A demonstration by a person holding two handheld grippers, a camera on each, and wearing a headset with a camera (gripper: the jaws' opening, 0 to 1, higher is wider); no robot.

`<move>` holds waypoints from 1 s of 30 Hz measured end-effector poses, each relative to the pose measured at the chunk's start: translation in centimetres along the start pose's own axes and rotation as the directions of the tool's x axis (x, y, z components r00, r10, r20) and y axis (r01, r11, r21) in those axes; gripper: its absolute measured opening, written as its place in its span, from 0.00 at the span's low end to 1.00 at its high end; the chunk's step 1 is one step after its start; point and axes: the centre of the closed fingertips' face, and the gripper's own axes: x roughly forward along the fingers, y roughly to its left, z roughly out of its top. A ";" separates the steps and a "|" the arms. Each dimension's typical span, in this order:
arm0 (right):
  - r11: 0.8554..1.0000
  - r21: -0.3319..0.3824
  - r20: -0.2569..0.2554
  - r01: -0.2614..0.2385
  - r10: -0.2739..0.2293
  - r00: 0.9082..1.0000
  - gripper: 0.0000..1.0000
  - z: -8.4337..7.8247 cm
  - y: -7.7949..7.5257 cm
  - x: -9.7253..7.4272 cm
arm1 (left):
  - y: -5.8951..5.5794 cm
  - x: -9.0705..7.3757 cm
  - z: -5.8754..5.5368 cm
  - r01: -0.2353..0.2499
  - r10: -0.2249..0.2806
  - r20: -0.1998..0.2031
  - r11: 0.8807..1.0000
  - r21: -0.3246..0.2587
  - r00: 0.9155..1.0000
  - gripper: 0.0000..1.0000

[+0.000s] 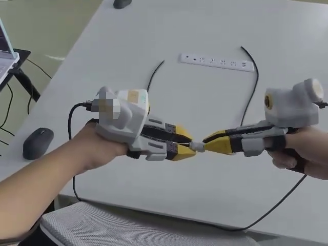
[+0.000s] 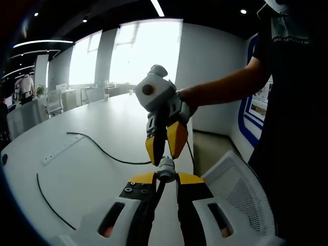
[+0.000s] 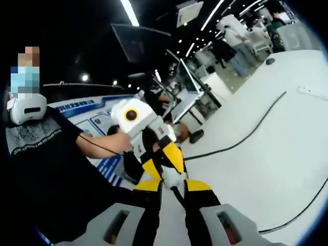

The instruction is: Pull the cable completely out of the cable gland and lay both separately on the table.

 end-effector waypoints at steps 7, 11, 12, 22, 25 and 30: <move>0.993 0.096 0.006 -0.069 0.068 0.998 0.10 -0.5 0.1 0.3 | -0.2 0.3 -0.1 0.007 -0.007 -0.014 1.000 0.021 1.000 0.15; 0.988 0.129 0.007 -0.080 0.080 0.997 0.10 -0.7 0.1 0.4 | -0.1 0.4 -0.3 0.011 -0.010 -0.028 0.999 0.040 1.000 0.15; 0.986 0.147 0.002 -0.081 0.081 0.997 0.10 -0.8 -0.1 0.4 | -0.1 0.4 -0.4 0.011 -0.010 -0.031 0.999 0.044 0.999 0.15; 0.974 0.197 -0.088 -0.112 0.132 0.987 0.14 -2.2 0.2 0.7 | -0.6 0.6 -0.7 0.036 -0.031 -0.061 0.996 0.082 0.998 0.15; 0.973 0.194 -0.092 -0.127 0.147 0.985 0.09 -2.2 0.7 0.8 | -0.4 0.6 -1.1 0.040 -0.034 -0.071 0.995 0.087 0.997 0.15; 0.977 0.175 -0.074 -0.122 0.137 0.988 0.08 -2.2 0.7 0.7 | -0.1 0.5 -1.2 0.030 -0.025 -0.068 0.996 0.087 0.997 0.15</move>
